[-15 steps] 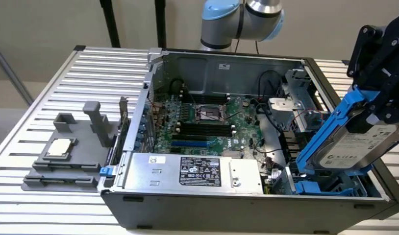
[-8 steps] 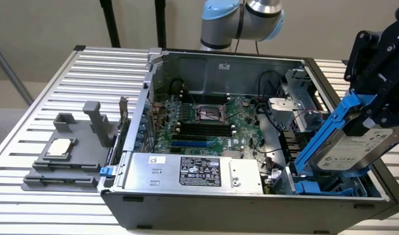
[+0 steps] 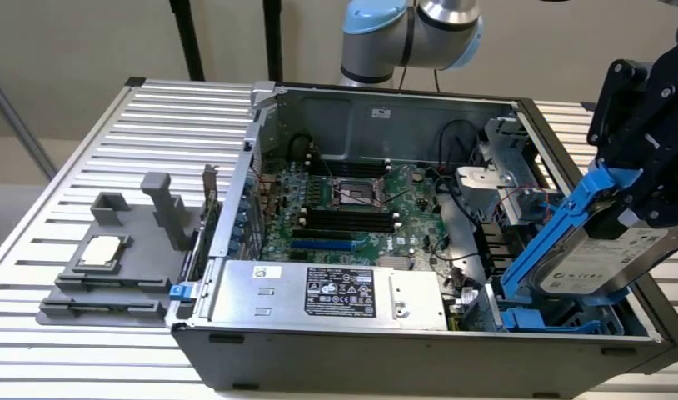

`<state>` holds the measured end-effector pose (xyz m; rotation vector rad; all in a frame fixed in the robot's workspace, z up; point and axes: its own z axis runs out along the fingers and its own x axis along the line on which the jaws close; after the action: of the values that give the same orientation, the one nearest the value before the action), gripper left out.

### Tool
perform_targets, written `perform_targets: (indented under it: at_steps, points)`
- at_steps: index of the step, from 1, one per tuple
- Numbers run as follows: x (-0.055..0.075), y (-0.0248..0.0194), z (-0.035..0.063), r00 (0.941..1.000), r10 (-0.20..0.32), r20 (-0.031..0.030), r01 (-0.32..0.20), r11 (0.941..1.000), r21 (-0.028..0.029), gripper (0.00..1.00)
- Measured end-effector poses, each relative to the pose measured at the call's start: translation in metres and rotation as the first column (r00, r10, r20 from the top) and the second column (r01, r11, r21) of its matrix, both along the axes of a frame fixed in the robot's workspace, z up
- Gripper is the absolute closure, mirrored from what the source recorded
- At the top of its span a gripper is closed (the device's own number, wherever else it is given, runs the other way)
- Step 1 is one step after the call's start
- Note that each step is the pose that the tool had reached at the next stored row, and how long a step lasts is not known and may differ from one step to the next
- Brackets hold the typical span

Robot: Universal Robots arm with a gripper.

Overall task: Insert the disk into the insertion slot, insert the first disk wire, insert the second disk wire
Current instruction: 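Insert the disk into the insertion slot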

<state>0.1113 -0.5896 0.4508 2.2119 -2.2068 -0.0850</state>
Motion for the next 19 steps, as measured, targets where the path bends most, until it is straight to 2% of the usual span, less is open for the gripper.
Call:
perform_targets:
  at_steps: [3,5,10,19]
  points:
    - [0.0001,-0.0025,-0.0013,1.0000,0.001,0.0000,-0.001,1.0000,0.0094,0.68]
    - [0.0001,-0.0032,-0.0028,1.0000,0.002,0.0000,-0.002,0.9999,0.0132,0.68]
    - [0.0001,-0.0043,-0.0054,1.0000,0.009,0.0001,-0.009,0.9998,0.0185,0.68]
    - [-0.0003,-0.0053,-0.0087,0.9996,0.027,0.0020,-0.027,0.9993,0.0241,0.68]
